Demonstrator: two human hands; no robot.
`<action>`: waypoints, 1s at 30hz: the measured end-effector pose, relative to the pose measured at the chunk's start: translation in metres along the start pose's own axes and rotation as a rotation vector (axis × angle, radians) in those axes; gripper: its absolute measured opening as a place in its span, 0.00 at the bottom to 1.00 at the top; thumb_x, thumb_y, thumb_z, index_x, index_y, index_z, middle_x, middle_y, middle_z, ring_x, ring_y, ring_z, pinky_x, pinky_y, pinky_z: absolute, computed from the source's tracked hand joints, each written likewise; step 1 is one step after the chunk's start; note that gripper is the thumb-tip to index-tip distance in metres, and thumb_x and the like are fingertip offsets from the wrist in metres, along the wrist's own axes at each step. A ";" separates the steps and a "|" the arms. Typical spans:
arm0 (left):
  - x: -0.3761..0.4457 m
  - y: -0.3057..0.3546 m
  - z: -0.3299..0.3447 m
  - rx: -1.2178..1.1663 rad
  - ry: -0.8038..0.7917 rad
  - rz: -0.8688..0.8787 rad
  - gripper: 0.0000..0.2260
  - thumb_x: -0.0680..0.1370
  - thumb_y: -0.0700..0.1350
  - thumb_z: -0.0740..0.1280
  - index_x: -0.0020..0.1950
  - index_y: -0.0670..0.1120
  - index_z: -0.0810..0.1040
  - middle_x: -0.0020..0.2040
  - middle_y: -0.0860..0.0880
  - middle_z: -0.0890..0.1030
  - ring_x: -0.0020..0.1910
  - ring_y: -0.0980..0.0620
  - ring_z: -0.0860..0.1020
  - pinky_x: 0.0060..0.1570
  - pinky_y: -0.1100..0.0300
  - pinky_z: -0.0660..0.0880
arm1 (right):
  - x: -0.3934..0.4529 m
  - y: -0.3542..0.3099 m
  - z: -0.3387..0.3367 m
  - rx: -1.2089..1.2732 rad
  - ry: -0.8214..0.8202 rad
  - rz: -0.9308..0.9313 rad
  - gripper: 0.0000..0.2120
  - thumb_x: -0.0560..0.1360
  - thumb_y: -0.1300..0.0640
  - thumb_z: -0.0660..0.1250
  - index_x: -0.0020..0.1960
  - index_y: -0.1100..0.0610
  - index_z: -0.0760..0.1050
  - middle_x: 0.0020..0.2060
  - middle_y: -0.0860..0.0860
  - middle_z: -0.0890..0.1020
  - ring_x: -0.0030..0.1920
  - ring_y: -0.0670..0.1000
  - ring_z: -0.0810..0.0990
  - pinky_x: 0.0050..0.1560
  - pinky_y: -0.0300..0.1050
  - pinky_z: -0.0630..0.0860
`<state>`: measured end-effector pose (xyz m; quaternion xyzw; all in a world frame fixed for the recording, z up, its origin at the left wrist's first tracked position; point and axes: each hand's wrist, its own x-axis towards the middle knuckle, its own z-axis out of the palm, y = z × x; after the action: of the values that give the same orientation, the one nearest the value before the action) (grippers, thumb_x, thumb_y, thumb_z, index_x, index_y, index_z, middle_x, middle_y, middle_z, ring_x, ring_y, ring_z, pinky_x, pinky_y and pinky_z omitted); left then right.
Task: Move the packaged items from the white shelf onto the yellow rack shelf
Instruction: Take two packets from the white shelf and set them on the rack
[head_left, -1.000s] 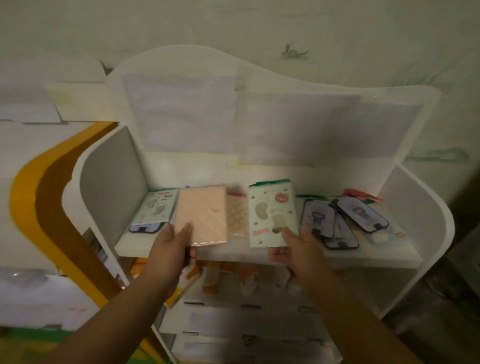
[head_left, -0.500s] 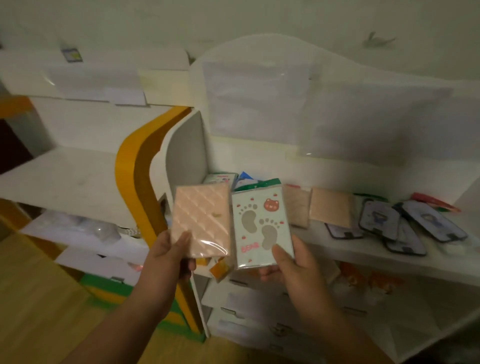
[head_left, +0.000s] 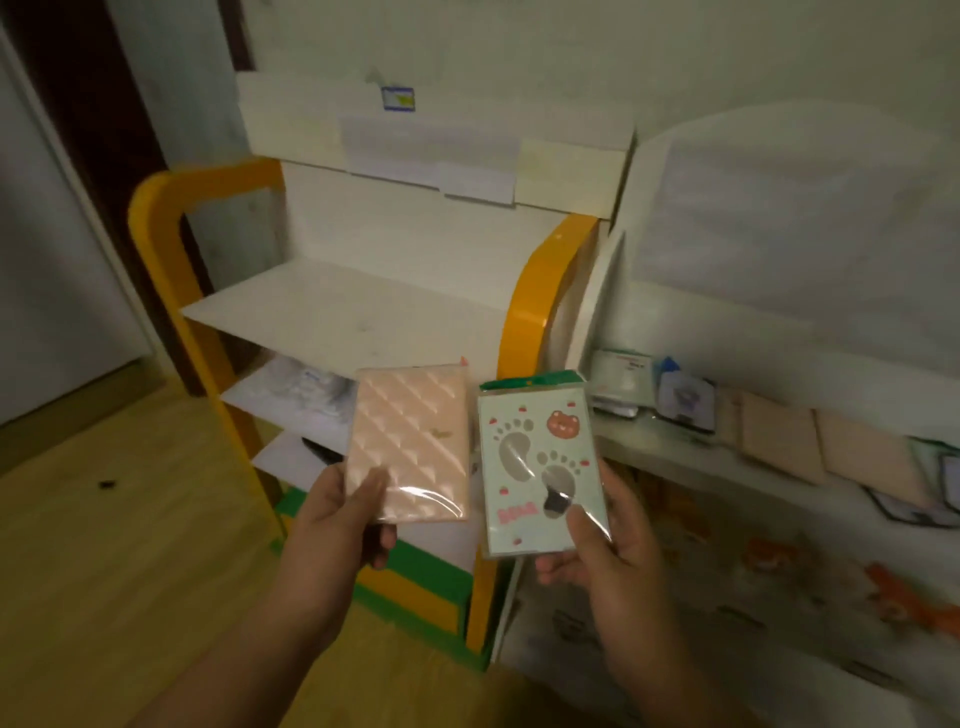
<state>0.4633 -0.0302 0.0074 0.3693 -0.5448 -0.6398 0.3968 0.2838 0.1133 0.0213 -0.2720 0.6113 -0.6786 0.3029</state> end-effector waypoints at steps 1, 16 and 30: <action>0.002 0.001 -0.019 -0.003 0.011 -0.001 0.10 0.82 0.48 0.61 0.51 0.42 0.73 0.29 0.45 0.72 0.27 0.50 0.69 0.26 0.58 0.67 | -0.003 0.003 0.017 0.015 0.007 0.006 0.17 0.80 0.62 0.63 0.64 0.45 0.71 0.46 0.50 0.86 0.34 0.58 0.84 0.35 0.54 0.82; 0.064 0.010 -0.166 -0.067 0.104 -0.024 0.10 0.81 0.50 0.62 0.57 0.45 0.74 0.32 0.44 0.72 0.29 0.50 0.69 0.28 0.57 0.67 | 0.042 0.024 0.173 0.449 -0.060 0.239 0.12 0.79 0.63 0.63 0.62 0.59 0.72 0.50 0.62 0.84 0.39 0.55 0.79 0.28 0.41 0.77; 0.273 0.037 -0.221 0.090 0.053 -0.045 0.13 0.82 0.51 0.62 0.59 0.43 0.73 0.30 0.46 0.73 0.28 0.52 0.70 0.29 0.56 0.68 | 0.235 0.060 0.291 0.298 0.049 0.163 0.08 0.80 0.57 0.63 0.57 0.47 0.70 0.45 0.56 0.85 0.39 0.56 0.84 0.36 0.46 0.79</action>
<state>0.5544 -0.3712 0.0040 0.4159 -0.5538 -0.6135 0.3794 0.3466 -0.2591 -0.0078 -0.1571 0.5313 -0.7412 0.3790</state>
